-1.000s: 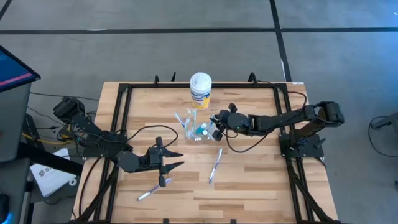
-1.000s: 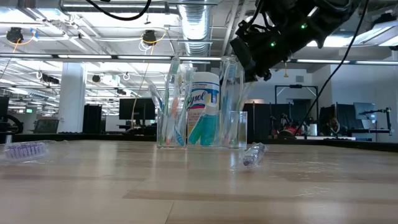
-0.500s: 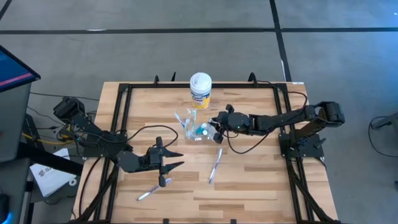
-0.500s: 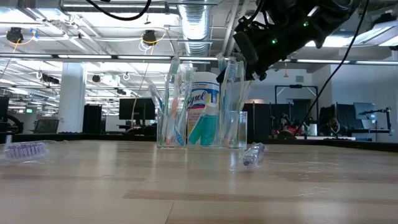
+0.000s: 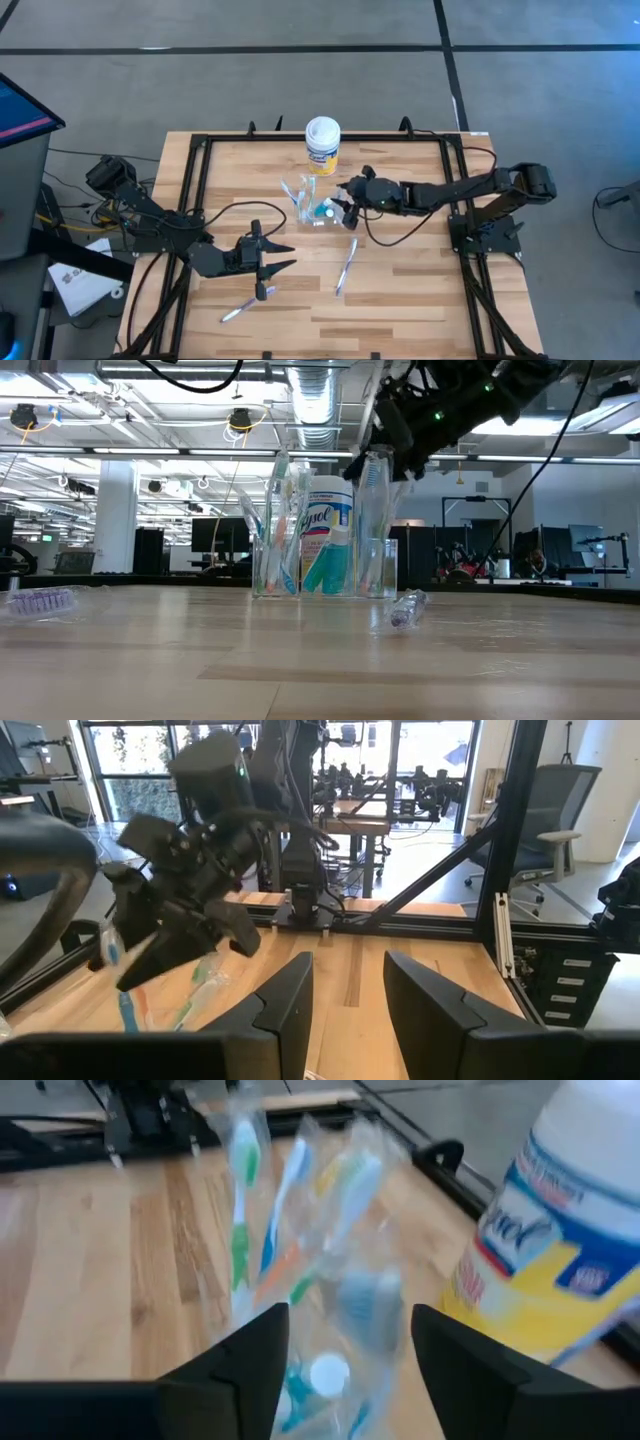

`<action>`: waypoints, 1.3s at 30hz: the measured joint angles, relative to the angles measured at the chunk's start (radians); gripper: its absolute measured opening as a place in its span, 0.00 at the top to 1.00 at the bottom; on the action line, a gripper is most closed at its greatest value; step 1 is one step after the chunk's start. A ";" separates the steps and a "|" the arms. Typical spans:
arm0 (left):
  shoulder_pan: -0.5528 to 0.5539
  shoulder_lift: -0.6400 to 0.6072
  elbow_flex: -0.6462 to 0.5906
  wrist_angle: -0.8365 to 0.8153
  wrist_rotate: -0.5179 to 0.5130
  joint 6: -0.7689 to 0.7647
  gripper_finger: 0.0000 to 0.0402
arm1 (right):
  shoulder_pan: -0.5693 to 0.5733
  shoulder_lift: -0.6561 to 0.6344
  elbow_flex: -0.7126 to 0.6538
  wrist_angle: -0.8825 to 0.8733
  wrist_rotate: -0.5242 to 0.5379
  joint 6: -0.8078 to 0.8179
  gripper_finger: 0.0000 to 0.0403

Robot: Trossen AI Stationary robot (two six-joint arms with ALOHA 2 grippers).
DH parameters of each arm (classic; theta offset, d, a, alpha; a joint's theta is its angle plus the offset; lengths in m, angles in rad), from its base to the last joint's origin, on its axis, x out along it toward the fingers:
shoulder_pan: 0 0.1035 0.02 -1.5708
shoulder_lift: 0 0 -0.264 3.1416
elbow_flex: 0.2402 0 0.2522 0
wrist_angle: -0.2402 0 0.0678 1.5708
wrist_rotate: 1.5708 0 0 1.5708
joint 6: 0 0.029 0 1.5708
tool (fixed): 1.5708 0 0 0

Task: Pick & Place toothbrushing station
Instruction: Put the blue toothbrush into the transparent organizer, then put the top purple toothbrush into the transparent organizer

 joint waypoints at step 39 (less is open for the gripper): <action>0.015 0.000 -0.045 0.022 0.000 -0.045 0.71 | 0.348 -0.186 0.082 -0.488 -0.054 0.123 0.59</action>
